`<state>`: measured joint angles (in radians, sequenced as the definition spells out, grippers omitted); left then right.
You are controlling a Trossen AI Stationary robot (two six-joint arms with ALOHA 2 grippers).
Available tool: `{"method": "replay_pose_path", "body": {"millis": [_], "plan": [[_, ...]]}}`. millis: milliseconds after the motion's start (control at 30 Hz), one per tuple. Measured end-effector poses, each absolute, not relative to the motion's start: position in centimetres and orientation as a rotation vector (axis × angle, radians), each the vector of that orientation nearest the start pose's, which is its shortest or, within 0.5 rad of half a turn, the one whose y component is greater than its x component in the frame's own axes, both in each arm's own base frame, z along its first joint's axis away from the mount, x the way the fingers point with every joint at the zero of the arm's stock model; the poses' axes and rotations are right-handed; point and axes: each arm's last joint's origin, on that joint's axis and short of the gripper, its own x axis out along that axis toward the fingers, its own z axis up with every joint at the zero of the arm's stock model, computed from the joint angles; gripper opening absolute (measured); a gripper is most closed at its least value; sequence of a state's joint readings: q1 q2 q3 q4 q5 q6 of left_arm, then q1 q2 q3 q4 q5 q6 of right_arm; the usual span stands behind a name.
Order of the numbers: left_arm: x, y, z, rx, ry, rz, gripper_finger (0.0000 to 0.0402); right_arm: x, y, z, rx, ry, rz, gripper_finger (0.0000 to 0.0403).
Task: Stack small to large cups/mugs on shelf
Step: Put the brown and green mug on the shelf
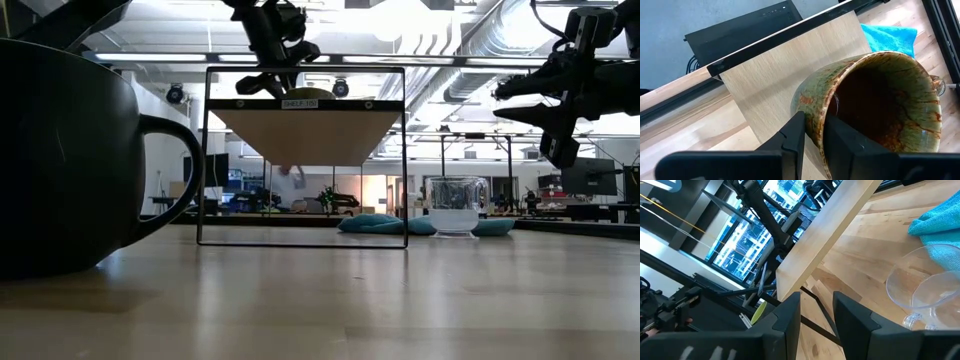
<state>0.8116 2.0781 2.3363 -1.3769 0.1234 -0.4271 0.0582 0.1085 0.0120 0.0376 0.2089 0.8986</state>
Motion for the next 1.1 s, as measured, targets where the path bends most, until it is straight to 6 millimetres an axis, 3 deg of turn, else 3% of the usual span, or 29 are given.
{"method": "replay_pose_path", "body": {"millis": [1100], "plan": [[28.76,29.49,36.80,-0.906,0.879,0.865,0.0051,10.33,0.00,16.25,0.888,-0.013,-0.167,0.0106]]}}
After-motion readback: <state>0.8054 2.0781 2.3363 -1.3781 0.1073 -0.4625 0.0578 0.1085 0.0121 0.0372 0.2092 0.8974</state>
